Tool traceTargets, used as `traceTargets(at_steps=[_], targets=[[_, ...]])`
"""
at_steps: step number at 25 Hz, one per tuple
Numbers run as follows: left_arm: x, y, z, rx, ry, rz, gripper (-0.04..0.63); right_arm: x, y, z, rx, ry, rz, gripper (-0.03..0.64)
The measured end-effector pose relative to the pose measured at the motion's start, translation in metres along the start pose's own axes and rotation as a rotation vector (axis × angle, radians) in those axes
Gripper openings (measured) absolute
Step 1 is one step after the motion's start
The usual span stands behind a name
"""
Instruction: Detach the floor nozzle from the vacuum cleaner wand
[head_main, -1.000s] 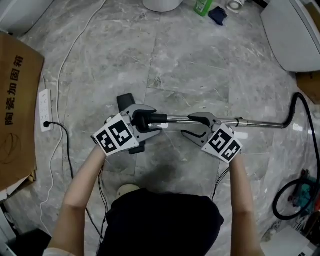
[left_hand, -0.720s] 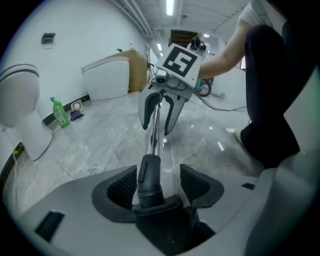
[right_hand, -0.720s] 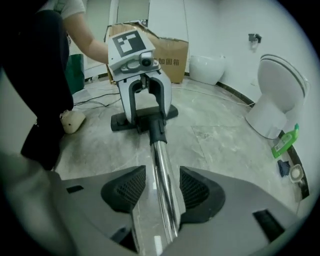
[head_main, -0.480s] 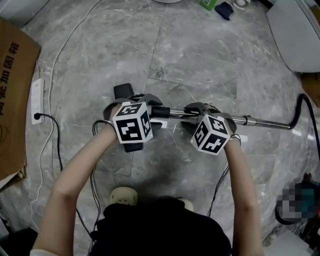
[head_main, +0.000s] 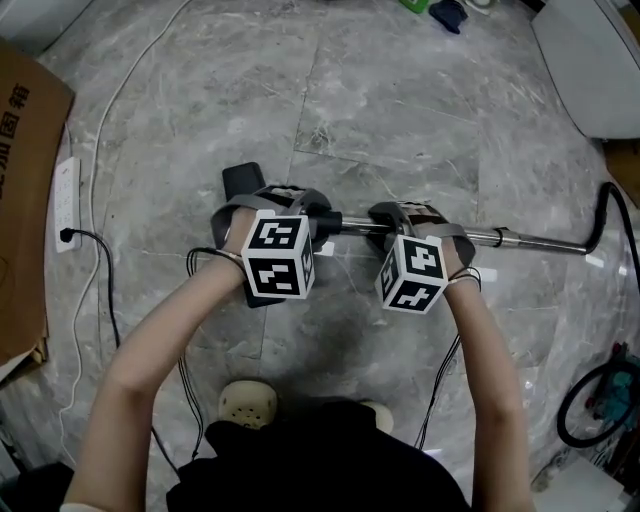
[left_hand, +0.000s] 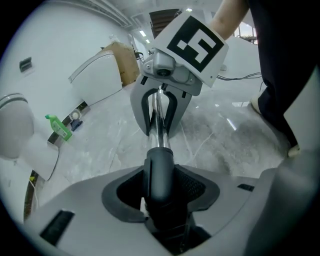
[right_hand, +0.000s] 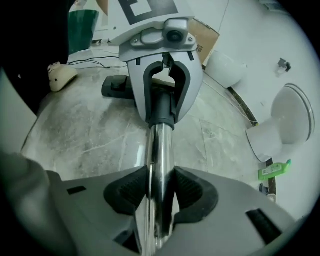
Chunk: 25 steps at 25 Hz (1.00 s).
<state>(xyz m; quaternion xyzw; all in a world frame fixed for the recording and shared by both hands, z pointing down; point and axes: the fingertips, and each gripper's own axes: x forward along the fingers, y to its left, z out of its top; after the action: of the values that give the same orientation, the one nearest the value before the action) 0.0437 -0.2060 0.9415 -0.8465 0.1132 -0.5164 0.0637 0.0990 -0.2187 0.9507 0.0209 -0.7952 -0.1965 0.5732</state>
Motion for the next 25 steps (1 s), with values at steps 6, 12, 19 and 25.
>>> traceTargets(at_steps=[6,12,19,25], targets=[[-0.003,0.0,0.0,-0.004,0.028,0.011,0.184,-0.003,0.0,0.002,0.0,-0.011,0.007,0.155],[-0.017,-0.001,-0.037,0.018,0.112,0.021,0.184,-0.002,0.008,-0.02,0.002,0.045,0.016,0.155],[-0.038,0.007,-0.063,-0.054,0.054,0.077,0.184,-0.002,0.009,-0.024,-0.01,0.071,0.017,0.155],[-0.04,0.005,-0.046,-0.122,-0.087,0.125,0.249,-0.017,0.01,-0.016,0.076,-0.014,-0.024,0.158]])
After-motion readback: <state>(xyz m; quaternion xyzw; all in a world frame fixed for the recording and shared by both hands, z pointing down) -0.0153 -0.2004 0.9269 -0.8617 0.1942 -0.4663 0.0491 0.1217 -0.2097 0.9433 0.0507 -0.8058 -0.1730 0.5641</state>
